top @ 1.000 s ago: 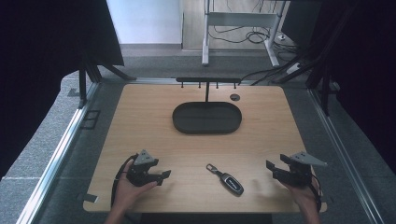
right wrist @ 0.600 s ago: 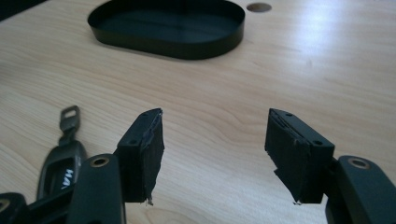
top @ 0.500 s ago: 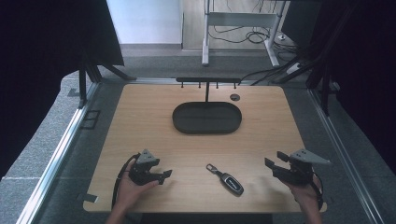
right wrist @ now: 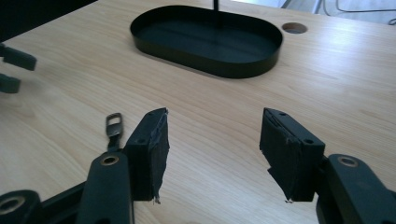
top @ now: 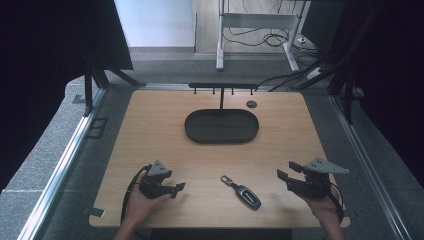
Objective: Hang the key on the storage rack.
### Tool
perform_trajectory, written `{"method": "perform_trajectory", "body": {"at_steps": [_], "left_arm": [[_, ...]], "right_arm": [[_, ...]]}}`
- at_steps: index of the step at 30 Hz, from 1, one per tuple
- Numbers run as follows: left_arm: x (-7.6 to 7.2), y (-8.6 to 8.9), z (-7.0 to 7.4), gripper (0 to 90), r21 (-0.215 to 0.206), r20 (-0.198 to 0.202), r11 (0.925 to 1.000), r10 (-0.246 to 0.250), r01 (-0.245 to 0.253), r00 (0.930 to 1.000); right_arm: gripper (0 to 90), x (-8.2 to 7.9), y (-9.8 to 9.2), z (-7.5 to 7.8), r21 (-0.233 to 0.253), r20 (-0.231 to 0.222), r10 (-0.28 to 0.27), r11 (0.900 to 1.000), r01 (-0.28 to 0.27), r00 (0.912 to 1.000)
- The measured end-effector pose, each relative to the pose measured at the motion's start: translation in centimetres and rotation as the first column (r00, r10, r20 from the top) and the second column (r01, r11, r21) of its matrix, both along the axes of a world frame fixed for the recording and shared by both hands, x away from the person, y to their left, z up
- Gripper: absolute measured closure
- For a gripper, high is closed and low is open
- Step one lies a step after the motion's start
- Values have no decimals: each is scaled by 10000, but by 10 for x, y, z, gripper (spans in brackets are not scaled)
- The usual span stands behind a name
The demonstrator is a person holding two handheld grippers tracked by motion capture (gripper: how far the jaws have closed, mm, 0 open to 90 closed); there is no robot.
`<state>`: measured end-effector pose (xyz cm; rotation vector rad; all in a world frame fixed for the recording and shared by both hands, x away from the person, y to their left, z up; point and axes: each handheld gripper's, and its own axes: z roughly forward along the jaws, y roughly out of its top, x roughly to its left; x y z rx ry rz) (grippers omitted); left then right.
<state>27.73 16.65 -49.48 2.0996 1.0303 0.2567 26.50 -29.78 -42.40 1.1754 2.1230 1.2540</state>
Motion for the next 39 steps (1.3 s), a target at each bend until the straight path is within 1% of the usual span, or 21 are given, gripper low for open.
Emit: {"method": "perform_trajectory", "body": {"at_steps": [6,11,19,22,26,31,35,39], "left_arm": [[0,-3,-1,296,56,-44,9999,-89,89,10000],[-1,-4,-2,297,133,-88,9998,-146,147,9999],[-1,1,0,298,-27,-74,10000,-66,66,10000],[-1,2,1,298,-45,-68,10000,-73,72,10000],[-2,2,1,298,-70,-80,9999,-98,98,9999],[-3,-1,2,298,-63,-77,9998,-199,198,9998],[-4,-2,3,299,-92,-33,9995,-290,290,9996],[-3,-2,2,298,-110,-97,9994,-315,314,9995]], "right_arm": [[448,2,13,-1,-173,-279,371,9991,-376,9989],[456,6,19,-5,-287,-491,463,9984,-477,9977],[477,10,33,-8,-329,-808,860,9955,-889,9930],[481,11,39,-8,-444,-973,943,9941,-990,9908],[490,14,48,-9,-665,-1338,1090,9907,-1187,9850],[505,19,59,-9,-892,-1638,1278,9856,-1437,9782],[511,22,68,-12,-1058,-1932,1357,9817,-1581,9717],[522,25,75,-15,-1229,-2192,1446,9770,-1743,9649]]}}
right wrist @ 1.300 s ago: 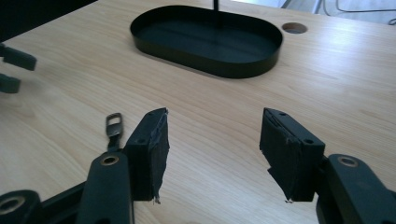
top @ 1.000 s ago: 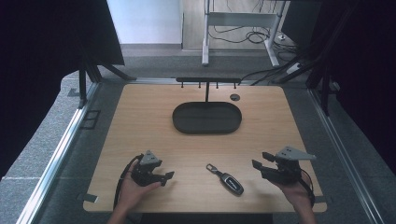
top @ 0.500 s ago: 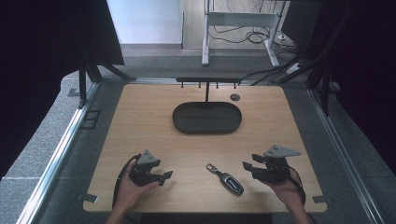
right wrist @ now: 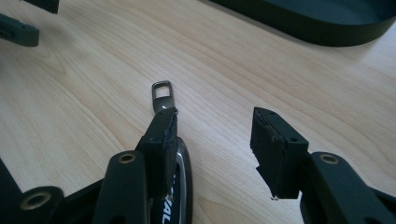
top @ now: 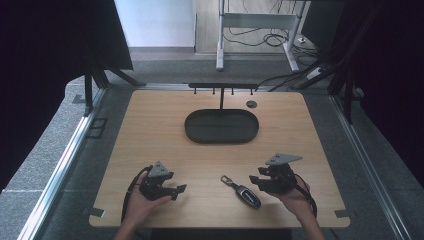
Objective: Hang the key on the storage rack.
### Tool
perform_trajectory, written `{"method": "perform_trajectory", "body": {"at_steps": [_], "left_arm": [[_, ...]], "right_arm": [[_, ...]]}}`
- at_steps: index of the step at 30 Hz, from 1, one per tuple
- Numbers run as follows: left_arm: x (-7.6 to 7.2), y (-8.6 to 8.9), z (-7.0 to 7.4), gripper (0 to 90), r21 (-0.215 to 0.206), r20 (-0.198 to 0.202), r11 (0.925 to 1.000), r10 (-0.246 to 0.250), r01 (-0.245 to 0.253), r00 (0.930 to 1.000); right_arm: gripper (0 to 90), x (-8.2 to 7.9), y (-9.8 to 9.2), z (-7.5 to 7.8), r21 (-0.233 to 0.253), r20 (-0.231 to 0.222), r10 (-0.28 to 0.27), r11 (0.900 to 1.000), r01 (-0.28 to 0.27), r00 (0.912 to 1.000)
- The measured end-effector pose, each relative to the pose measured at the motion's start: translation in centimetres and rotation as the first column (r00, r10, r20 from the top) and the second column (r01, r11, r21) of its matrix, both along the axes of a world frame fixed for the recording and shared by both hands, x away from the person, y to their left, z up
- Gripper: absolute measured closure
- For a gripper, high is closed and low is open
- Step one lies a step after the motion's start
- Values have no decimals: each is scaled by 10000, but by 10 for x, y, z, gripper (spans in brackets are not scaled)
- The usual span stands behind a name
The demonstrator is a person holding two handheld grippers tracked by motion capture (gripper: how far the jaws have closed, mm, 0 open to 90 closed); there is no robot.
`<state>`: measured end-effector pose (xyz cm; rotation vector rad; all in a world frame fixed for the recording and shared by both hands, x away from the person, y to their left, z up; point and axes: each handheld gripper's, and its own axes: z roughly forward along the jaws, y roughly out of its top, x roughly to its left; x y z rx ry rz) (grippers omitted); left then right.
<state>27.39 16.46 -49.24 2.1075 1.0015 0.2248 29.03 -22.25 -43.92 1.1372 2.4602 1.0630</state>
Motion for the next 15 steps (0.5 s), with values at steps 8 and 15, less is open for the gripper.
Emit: {"method": "perform_trajectory", "body": {"at_steps": [8,15], "left_arm": [[0,0,0,299,-4,4,10000,3,-3,10000],[-1,0,1,300,-20,17,10000,-2,2,10000]], "right_arm": [[540,5,9,1,-245,-252,178,9995,-185,9995],[545,7,19,2,-552,-449,415,9975,-440,9981]]}}
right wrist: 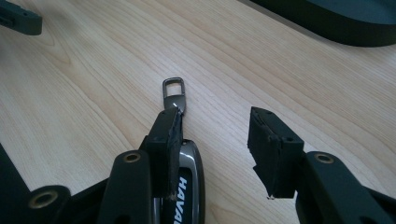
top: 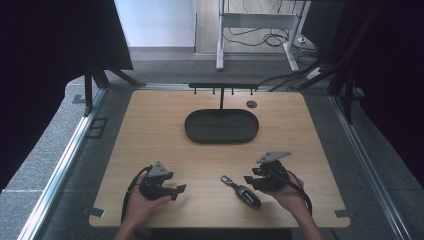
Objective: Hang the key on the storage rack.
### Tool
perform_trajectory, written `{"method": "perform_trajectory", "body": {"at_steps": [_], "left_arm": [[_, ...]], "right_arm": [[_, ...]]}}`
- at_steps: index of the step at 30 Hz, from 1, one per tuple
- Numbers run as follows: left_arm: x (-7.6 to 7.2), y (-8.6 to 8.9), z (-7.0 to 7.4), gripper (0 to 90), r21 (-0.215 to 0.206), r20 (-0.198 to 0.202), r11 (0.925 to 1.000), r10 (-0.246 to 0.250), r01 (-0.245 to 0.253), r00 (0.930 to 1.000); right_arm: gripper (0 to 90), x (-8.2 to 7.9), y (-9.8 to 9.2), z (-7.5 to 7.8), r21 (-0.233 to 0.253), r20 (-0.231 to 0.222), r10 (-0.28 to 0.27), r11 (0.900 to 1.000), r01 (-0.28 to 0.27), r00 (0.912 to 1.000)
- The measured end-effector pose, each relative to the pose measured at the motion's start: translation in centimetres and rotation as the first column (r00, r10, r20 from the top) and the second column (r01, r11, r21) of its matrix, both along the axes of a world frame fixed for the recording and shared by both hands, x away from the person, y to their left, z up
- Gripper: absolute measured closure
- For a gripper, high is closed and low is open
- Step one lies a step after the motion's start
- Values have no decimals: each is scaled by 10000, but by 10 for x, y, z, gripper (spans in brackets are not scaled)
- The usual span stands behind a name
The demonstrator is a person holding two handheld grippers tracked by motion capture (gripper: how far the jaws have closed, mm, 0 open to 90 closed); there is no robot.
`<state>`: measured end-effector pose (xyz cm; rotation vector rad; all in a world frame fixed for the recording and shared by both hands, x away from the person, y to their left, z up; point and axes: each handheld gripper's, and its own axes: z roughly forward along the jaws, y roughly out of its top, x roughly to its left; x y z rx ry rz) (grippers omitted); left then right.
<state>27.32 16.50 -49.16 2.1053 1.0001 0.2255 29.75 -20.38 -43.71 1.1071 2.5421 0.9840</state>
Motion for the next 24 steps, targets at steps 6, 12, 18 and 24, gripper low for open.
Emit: {"method": "perform_trajectory", "body": {"at_steps": [6,12,18,24], "left_arm": [[-1,-1,0,300,21,1,10000,-45,45,10000],[0,-2,-2,299,60,-52,10000,-35,35,10000],[-1,-4,-1,300,40,9,10000,19,-19,10000],[0,-6,-2,300,127,-38,9998,-119,120,9999]], "right_arm": [[546,4,8,-1,-83,-44,140,9999,-141,9999],[556,7,17,-5,-313,-249,346,9989,-353,9991],[567,10,27,-10,-611,-440,429,9971,-455,9981],[568,14,35,-15,-877,-770,645,9936,-712,9949]]}}
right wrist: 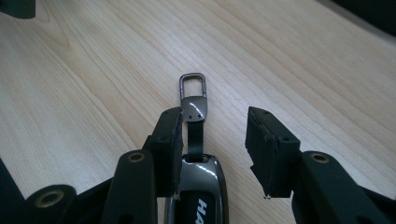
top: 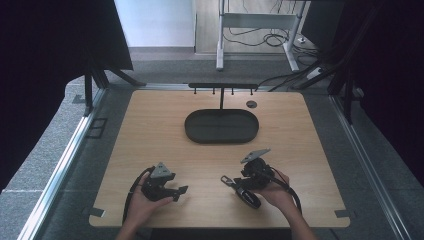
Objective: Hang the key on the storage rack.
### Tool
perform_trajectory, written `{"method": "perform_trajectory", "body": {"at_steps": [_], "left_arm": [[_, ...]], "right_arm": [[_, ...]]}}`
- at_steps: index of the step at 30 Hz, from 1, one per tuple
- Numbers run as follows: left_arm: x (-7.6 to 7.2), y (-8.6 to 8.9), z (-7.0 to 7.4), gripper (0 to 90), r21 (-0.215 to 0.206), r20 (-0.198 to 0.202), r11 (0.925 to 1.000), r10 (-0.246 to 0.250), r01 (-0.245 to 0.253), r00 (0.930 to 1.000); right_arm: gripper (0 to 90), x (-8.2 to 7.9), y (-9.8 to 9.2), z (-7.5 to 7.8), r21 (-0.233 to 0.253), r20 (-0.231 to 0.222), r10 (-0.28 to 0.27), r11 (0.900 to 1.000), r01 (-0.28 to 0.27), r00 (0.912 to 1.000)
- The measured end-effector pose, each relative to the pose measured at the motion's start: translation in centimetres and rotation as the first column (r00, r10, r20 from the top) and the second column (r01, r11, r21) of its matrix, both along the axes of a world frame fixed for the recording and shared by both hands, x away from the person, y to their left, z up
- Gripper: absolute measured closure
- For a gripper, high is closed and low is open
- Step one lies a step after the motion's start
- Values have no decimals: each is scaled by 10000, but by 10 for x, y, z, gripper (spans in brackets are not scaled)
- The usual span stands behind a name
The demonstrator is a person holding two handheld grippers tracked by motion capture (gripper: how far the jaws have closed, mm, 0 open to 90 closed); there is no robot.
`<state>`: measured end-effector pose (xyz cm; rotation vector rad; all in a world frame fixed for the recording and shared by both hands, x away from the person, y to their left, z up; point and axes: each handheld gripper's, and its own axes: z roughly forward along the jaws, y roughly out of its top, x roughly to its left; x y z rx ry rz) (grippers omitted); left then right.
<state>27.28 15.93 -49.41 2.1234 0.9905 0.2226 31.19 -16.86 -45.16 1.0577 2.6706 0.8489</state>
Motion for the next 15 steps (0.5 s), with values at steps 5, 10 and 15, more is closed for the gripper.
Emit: {"method": "perform_trajectory", "body": {"at_steps": [5,10,15], "left_arm": [[0,0,0,300,-35,9,10000,30,-30,10000],[0,-1,0,300,0,5,10000,-11,11,10000],[-1,-3,-1,300,35,-30,10000,-85,85,10000]], "right_arm": [[573,3,4,-4,-197,-297,105,9997,-111,9995],[581,4,9,-7,-342,-506,136,9993,-153,9986],[584,4,13,-11,-541,-637,118,9984,-153,9979]]}}
